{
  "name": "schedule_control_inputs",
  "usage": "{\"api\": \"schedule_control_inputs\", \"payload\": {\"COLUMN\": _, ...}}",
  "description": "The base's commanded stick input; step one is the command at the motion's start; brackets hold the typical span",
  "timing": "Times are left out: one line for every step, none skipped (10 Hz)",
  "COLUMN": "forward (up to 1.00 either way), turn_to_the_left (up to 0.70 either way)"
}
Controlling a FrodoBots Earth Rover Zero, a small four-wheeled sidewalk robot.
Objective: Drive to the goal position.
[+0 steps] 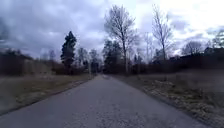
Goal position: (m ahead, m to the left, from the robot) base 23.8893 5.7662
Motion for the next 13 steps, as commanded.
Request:
{"api": "schedule_control_inputs", "payload": {"forward": 0.5, "turn_to_the_left": 0.0}}
{"api": "schedule_control_inputs", "payload": {"forward": 0.5, "turn_to_the_left": 0.0}}
{"api": "schedule_control_inputs", "payload": {"forward": 0.5, "turn_to_the_left": 0.0}}
{"api": "schedule_control_inputs", "payload": {"forward": 0.5, "turn_to_the_left": 0.0}}
{"api": "schedule_control_inputs", "payload": {"forward": 0.5, "turn_to_the_left": 0.0}}
{"api": "schedule_control_inputs", "payload": {"forward": 0.5, "turn_to_the_left": 0.0}}
{"api": "schedule_control_inputs", "payload": {"forward": 0.5, "turn_to_the_left": 0.0}}
{"api": "schedule_control_inputs", "payload": {"forward": 0.5, "turn_to_the_left": 0.0}}
{"api": "schedule_control_inputs", "payload": {"forward": 0.5, "turn_to_the_left": 0.0}}
{"api": "schedule_control_inputs", "payload": {"forward": 0.5, "turn_to_the_left": 0.0}}
{"api": "schedule_control_inputs", "payload": {"forward": 0.5, "turn_to_the_left": 0.0}}
{"api": "schedule_control_inputs", "payload": {"forward": 0.5, "turn_to_the_left": 0.0}}
{"api": "schedule_control_inputs", "payload": {"forward": 0.5, "turn_to_the_left": 0.0}}
